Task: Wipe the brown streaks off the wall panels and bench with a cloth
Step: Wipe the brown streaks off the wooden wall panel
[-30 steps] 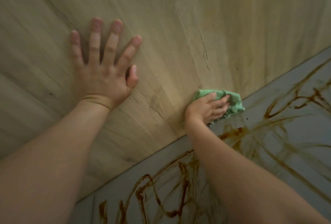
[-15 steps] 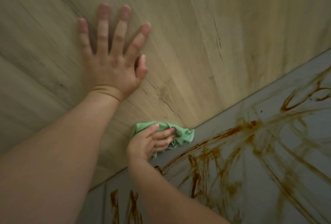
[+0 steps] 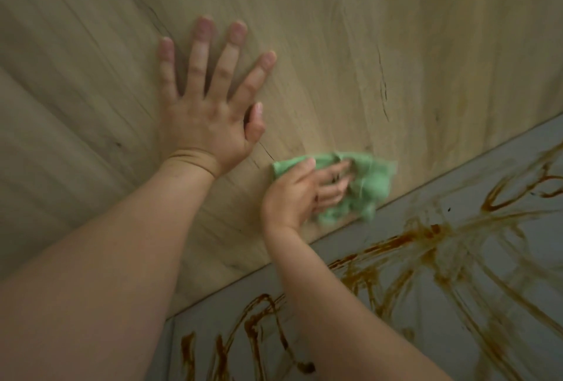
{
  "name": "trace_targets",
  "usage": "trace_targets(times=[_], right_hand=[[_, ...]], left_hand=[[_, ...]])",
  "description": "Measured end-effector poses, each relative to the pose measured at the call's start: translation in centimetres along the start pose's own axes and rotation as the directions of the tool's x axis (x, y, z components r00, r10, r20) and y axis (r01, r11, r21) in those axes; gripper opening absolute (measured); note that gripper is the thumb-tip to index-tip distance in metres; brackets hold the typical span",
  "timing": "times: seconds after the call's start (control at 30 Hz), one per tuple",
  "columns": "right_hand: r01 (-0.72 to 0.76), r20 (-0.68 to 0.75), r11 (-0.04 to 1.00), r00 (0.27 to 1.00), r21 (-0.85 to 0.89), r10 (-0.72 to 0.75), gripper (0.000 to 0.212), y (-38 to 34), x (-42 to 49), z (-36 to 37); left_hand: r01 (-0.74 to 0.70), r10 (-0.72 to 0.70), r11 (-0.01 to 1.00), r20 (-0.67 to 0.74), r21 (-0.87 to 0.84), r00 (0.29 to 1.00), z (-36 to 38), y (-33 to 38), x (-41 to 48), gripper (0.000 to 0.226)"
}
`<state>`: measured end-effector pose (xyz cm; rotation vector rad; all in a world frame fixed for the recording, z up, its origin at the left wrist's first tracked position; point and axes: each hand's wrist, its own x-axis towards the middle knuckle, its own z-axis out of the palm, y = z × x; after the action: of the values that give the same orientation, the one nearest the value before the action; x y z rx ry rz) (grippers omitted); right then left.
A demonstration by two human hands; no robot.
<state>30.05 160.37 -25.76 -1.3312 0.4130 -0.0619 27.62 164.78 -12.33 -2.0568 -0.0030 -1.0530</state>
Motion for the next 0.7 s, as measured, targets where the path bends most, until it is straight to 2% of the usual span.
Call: trace_targets(times=[0.07,0.13,0.17,0.2,0.27,0.33,0.4,0.43,0.47,0.5,0.53,0.57,0.6,0.63,0.67,0.7], right_hand=[[0.296,-0.064,0.952,0.952,-0.078,-0.301,0.069,-0.8,0.9,0.0],[0.471,0.001,0.866,0.879,-0.166,-0.478,0.07,-0.7,1.9,-0.2],[0.582,0.046,0.784,0.808,-0.215,-0.587,0.07,0.3,2.4,-0.3],[0.691,0.102,0.675,0.714,-0.259,-0.693,0.07,1.3,2.6,-0.7],[0.872,0.224,0.391,0.461,-0.295,-0.859,0.069,2.3,3.2,-1.1],[0.958,0.317,0.146,0.222,-0.247,-0.922,0.067,1.4,4.1,-1.4],[0.983,0.332,-0.016,0.047,-0.184,-0.942,0.062,-0.1,5.6,-1.8],[0.982,0.324,-0.08,-0.02,-0.172,-0.946,0.059,-0.8,7.1,-2.4],[0.976,0.311,-0.113,-0.05,-0.188,-0.949,0.057,-1.3,8.7,-3.0],[0.967,0.305,-0.105,-0.029,-0.234,-0.952,0.06,-1.4,10.7,-3.6],[0.956,0.301,-0.037,0.055,-0.291,-0.952,0.064,-1.4,12.5,-4.2],[0.931,0.264,0.122,0.221,-0.344,-0.939,0.068,-0.9,14.0,-5.0],[0.855,0.176,0.36,0.446,-0.372,-0.877,0.069,-0.2,15.1,-5.6],[0.697,0.047,0.628,0.682,-0.346,-0.73,0.07,0.5,15.9,-6.1],[0.476,-0.079,0.837,0.856,-0.269,-0.512,0.073,1.4,16.3,-6.4],[0.282,-0.176,0.942,0.933,-0.179,-0.313,0.078,1.9,16.3,-6.6]], left_hand=[[-0.001,0.001,1.0,-0.004,0.007,1.0,0.1,0.0,0.1,0.06],[0.008,-0.007,1.0,-0.018,0.014,1.0,0.2,-0.1,0.1,0.06],[0.008,-0.007,1.0,-0.021,0.02,1.0,0.2,-0.2,0.0,0.06],[0.006,-0.005,1.0,-0.026,0.02,1.0,0.3,-0.1,0.0,0.06],[-0.001,0.001,1.0,-0.037,0.005,0.999,0.5,0.0,-0.1,0.059],[-0.008,0.008,1.0,-0.052,-0.001,0.999,0.7,-0.1,0.0,0.059],[-0.021,0.022,1.0,-0.054,0.019,0.998,0.9,-0.6,-0.2,0.06],[-0.019,0.02,1.0,-0.06,0.015,0.998,1.0,-0.6,-0.3,0.06],[-0.017,0.018,1.0,-0.069,0.01,0.997,0.9,-0.5,-0.3,0.06],[-0.012,0.013,1.0,-0.079,0.01,0.997,0.9,-0.4,-0.3,0.06],[-0.009,0.01,1.0,-0.078,0.01,0.997,0.9,-0.2,-0.2,0.06],[-0.01,0.011,1.0,-0.069,0.01,0.998,0.9,-0.1,-0.2,0.06],[-0.007,0.008,1.0,-0.067,0.008,0.998,0.9,-0.2,-0.2,0.06],[-0.004,0.004,1.0,-0.07,0.01,0.998,0.9,-0.2,-0.2,0.06],[-0.001,0.002,1.0,-0.073,0.012,0.997,0.9,-0.3,-0.2,0.06],[-0.001,0.002,1.0,-0.076,0.018,0.997,0.9,-0.3,-0.1,0.06]])
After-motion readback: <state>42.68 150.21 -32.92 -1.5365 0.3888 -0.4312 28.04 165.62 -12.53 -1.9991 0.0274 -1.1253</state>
